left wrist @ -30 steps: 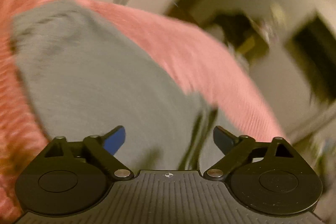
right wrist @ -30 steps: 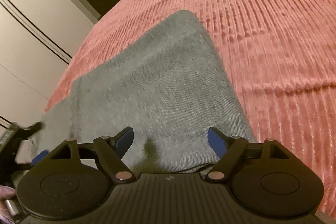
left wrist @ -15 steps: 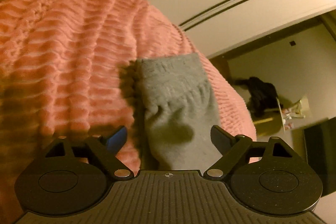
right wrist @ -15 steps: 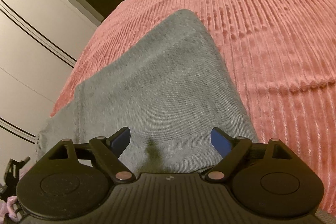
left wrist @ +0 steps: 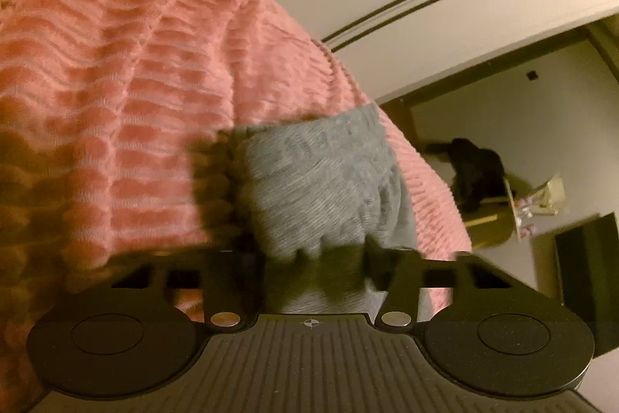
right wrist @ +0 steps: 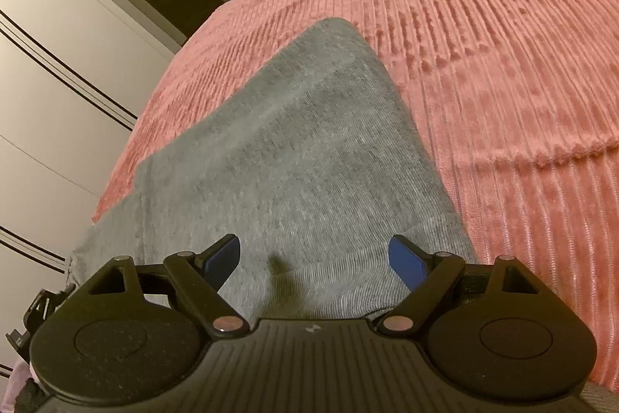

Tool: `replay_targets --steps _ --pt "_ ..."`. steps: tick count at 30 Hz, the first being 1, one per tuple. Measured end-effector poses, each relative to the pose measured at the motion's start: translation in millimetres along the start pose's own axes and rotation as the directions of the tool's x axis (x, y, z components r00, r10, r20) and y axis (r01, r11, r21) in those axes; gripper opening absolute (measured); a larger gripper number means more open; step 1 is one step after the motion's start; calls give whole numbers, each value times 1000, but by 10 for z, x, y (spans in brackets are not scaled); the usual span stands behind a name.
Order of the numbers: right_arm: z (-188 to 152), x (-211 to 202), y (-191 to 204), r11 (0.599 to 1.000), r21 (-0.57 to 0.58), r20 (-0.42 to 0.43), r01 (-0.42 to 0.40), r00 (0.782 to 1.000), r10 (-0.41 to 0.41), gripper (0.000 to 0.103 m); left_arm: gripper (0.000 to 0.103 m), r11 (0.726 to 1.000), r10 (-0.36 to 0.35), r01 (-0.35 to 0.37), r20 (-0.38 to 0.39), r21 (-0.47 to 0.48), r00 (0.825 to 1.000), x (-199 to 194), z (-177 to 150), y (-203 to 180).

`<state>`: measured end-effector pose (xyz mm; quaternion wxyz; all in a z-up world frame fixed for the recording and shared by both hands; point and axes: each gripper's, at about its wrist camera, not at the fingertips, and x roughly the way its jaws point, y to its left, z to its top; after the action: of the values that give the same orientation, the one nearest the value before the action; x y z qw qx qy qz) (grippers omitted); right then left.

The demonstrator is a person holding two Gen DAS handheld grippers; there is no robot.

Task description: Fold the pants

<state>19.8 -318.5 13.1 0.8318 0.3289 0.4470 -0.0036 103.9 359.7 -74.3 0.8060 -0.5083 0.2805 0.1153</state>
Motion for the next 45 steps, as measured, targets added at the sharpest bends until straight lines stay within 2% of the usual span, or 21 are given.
replay_targets --steps 2,4,9,12,14,16,18,21,24,28,30,31,32,34,36,37,38,39,41,43,45 --pt "4 5 -2 1000 -2 1 1 1000 -1 85 35 999 6 -7 7 48 1000 -55 -29 -49" --pt "5 6 -9 1000 1 2 0 1000 0 85 30 996 -12 10 18 87 1000 -122 -30 -106" --pt "9 -2 -28 1000 5 4 -7 1000 7 85 25 984 -61 53 46 167 997 -290 -39 -382" --pt "8 -17 -43 1000 16 9 -16 1000 16 85 23 953 -94 70 68 296 993 -448 -131 -698" --pt "5 -26 -46 1000 21 13 -20 1000 20 85 22 907 -123 76 87 413 989 -572 -256 -982" --pt "2 -32 -46 999 24 17 -23 1000 23 85 22 842 -161 83 101 534 982 -739 -460 -1284" --pt "-1 -42 -48 999 26 21 -27 999 27 85 22 752 -232 121 88 648 969 -915 -727 -1593" --pt "-1 -64 -57 999 31 30 -35 999 34 85 22 573 -315 171 23 802 949 -1147 -1286 -2048" --pt "-9 -106 -63 998 31 51 -46 998 45 85 22 432 -351 245 -88 868 932 -1216 -1836 -2320" --pt "-18 -177 -95 996 45 83 -73 994 69 85 29 261 -287 275 -197 925 937 -1076 -2671 -2418" --pt "-27 -216 -119 994 57 95 -93 992 87 85 43 208 -205 299 -257 931 944 -921 -2997 -2368" --pt "-35 -239 -130 992 62 102 -107 990 101 85 59 197 -146 294 -268 935 952 -823 -3166 -2322" --pt "-39 -257 -142 991 66 108 -120 988 112 85 72 206 -99 288 -273 935 957 -750 -3239 -2275" --pt "-45 -289 -160 987 72 117 -140 984 131 85 74 269 -34 288 -290 919 956 -684 -3284 -2201" --pt "-49 -308 -176 983 73 123 -169 980 159 85 81 343 -34 321 -330 883 944 -738 -3195 -2178" --pt "-47 -311 -180 981 73 125 -182 977 172 85 88 394 -56 343 -351 852 935 -787 -3070 -2169" --pt "-45 -312 -185 979 74 124 -188 976 178 85 95 429 -85 352 -350 832 933 -850 -2972 -2162" --pt "-39 -308 -182 978 75 119 -195 975 186 85 96 449 -107 339 -327 826 939 -890 -2870 -2161" --pt "-16 -289 -154 974 64 95 -219 973 212 85 96 463 -109 266 -243 846 964 -941 -2672 -2158" --pt "7 -278 -97 974 33 82 -224 972 221 85 96 475 -59 168 -159 864 986 -897 -2540 -2108" --pt "18 -256 -51 972 10 68 -233 970 232 85 96 512 19 81 -106 855 994 -795 -2417 -1995"
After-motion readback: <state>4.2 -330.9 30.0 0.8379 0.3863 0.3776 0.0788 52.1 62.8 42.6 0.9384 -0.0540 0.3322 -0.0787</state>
